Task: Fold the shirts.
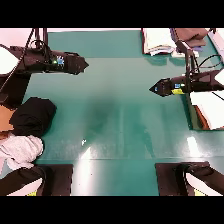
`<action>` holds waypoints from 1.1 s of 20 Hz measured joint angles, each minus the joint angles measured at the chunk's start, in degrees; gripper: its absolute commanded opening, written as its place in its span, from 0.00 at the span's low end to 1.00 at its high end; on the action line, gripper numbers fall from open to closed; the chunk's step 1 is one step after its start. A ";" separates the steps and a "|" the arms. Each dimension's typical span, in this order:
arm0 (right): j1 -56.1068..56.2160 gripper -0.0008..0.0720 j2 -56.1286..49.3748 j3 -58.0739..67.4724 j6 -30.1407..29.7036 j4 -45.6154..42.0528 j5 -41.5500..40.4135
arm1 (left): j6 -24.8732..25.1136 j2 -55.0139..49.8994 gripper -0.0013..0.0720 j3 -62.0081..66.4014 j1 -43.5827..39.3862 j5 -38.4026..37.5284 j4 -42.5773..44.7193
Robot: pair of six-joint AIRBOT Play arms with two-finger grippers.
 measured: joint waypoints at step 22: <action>0.11 0.04 -0.02 0.00 0.00 0.24 -0.87 | -1.40 4.94 0.06 1.05 11.96 -9.73 19.37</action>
